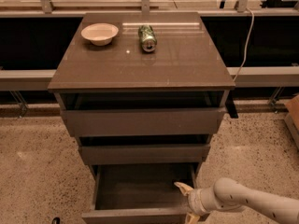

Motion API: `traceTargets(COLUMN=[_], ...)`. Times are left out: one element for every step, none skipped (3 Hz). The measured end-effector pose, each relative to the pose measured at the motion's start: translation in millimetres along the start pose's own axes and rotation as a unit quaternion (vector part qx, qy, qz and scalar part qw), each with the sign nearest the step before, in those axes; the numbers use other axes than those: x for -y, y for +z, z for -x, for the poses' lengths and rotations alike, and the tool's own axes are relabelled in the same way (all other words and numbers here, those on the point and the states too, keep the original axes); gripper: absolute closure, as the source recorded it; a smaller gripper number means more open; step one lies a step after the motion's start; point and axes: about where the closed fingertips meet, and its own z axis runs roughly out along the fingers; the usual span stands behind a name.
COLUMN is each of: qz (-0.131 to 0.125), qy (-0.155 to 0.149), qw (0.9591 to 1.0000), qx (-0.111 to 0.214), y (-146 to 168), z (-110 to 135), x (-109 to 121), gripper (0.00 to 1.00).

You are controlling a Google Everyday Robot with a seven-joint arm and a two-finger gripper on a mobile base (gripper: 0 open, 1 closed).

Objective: Close bottom drawer

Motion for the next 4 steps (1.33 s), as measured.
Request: traceTargets(qz=[0.016, 0.026, 0.038, 0.036], qy=[-0.014, -0.013, 0.003, 0.01], qw=[0.9997, 0.9995, 0.9992, 0.999], qx=[0.009, 0.011, -0.011, -0.024], y=[29, 46, 83, 99], z=[1, -2, -9, -13], x=[-10, -14, -17, -15], gripper=[0.0, 0.0, 0.0, 0.0])
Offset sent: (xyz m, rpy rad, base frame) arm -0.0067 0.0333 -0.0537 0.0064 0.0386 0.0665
